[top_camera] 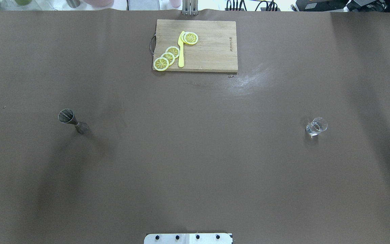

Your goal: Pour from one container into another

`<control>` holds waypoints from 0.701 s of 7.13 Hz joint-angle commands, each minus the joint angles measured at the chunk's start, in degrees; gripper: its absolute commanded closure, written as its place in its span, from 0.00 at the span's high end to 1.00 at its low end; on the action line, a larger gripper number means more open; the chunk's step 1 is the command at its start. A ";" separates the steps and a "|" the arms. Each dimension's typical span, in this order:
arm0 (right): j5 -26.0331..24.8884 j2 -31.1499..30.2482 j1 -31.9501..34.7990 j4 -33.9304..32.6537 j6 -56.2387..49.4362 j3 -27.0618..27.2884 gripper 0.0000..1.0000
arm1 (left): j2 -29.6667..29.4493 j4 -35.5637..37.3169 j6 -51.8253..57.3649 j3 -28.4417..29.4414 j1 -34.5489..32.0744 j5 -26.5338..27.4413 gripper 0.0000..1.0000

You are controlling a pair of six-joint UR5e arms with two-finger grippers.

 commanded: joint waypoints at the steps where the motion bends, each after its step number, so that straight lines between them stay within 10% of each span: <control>1: 0.00 0.35 -0.12 -0.04 0.00 0.18 1.00 | 0.58 -0.54 0.13 0.00 -0.09 -0.16 0.98; 5: -0.09 0.62 -0.48 -0.31 0.00 -0.08 1.00 | -0.11 -1.07 -0.04 -0.35 0.09 -0.16 0.98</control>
